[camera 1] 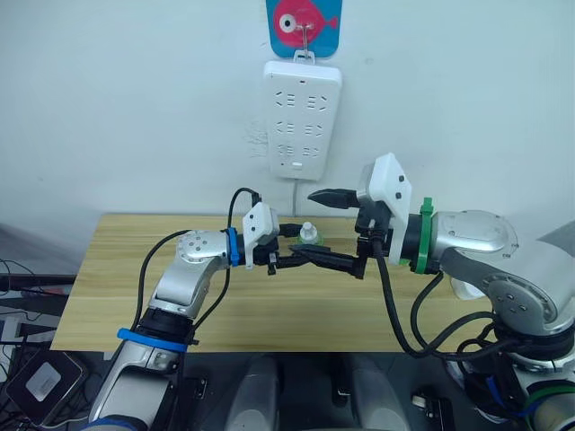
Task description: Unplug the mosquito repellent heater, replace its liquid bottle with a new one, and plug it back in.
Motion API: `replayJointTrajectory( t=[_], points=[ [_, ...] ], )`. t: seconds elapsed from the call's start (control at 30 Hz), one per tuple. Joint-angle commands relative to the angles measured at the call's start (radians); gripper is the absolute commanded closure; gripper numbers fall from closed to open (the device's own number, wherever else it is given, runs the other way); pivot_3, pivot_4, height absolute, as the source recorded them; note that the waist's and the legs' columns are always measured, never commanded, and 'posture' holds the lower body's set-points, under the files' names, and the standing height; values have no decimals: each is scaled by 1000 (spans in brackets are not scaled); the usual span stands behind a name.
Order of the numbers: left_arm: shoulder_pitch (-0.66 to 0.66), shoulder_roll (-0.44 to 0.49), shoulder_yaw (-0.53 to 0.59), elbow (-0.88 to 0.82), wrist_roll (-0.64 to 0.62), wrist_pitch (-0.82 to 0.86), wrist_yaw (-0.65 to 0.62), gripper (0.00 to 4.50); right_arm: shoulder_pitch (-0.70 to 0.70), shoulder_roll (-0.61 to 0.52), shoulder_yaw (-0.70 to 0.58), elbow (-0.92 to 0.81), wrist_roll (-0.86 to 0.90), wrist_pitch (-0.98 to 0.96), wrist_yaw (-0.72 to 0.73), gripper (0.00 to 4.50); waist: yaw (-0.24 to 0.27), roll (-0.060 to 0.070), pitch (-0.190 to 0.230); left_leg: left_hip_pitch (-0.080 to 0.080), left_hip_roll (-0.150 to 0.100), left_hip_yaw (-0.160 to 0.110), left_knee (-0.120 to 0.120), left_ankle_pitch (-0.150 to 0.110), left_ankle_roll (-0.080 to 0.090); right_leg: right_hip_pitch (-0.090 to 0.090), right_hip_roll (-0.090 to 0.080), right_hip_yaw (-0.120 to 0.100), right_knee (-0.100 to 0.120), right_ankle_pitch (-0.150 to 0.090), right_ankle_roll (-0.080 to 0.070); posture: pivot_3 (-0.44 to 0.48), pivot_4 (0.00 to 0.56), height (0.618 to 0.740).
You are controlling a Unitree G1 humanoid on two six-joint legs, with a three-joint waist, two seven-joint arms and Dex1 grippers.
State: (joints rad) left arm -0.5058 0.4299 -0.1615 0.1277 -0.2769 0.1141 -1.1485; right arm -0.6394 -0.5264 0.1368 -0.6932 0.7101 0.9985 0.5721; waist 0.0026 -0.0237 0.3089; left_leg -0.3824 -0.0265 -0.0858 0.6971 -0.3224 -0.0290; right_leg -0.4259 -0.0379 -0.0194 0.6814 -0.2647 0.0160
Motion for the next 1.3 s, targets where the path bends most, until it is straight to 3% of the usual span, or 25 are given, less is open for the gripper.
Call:
replayJointTrajectory(
  t=[0.03, 0.37, 0.73, 0.87, 1.0, 1.3],
  points=[
    [-9, -7, 3, -39, -23, -15, -13, 2266, 26, 6, 53, 39, -69, -105, 33, 0, -1, 0, 0, 0, 0, 0, 0, 0, 0, 0, 0, 0, 0, 0, 0, 78, 258, 740],
    [-14, -1, 5, -41, -21, -14, -28, 2266, 140, -7, 82, 233, -229, -379, 146, 0, -1, 0, 0, 0, 0, 0, 0, 0, 0, 0, 0, 0, 0, 0, 0, 81, 259, 740],
    [-23, -8, 1, -36, -21, -15, -31, 2266, 166, 9, 88, 244, -269, -428, 189, 0, -1, 0, 0, 0, 0, 1, 1, 0, 0, 0, 0, 0, 0, 0, 0, 78, 260, 740],
    [-18, -11, -1, -44, -22, -11, -29, 2266, 152, 49, 106, 378, -309, -514, 229, 0, -2, 0, 0, 0, 0, 1, 1, 0, 0, 0, 0, 0, 0, 0, 0, 80, 259, 740],
    [-20, -14, -2, -45, -22, -9, -28, 2266, 196, 82, 148, 579, -407, -717, 283, 0, -3, -1, -1, 0, 0, 1, 1, 0, 0, 0, 0, 0, 0, 0, 0, 82, 259, 740],
    [-16, -12, 1, -40, -17, -12, -30, 2266, 256, 96, 120, 694, -420, -908, 362, 2989, -2, -1, -1, 1, 0, 1, 1, 0, 0, 0, 0, 0, 0, 0, 0, 85, 261, 740]
  ],
)
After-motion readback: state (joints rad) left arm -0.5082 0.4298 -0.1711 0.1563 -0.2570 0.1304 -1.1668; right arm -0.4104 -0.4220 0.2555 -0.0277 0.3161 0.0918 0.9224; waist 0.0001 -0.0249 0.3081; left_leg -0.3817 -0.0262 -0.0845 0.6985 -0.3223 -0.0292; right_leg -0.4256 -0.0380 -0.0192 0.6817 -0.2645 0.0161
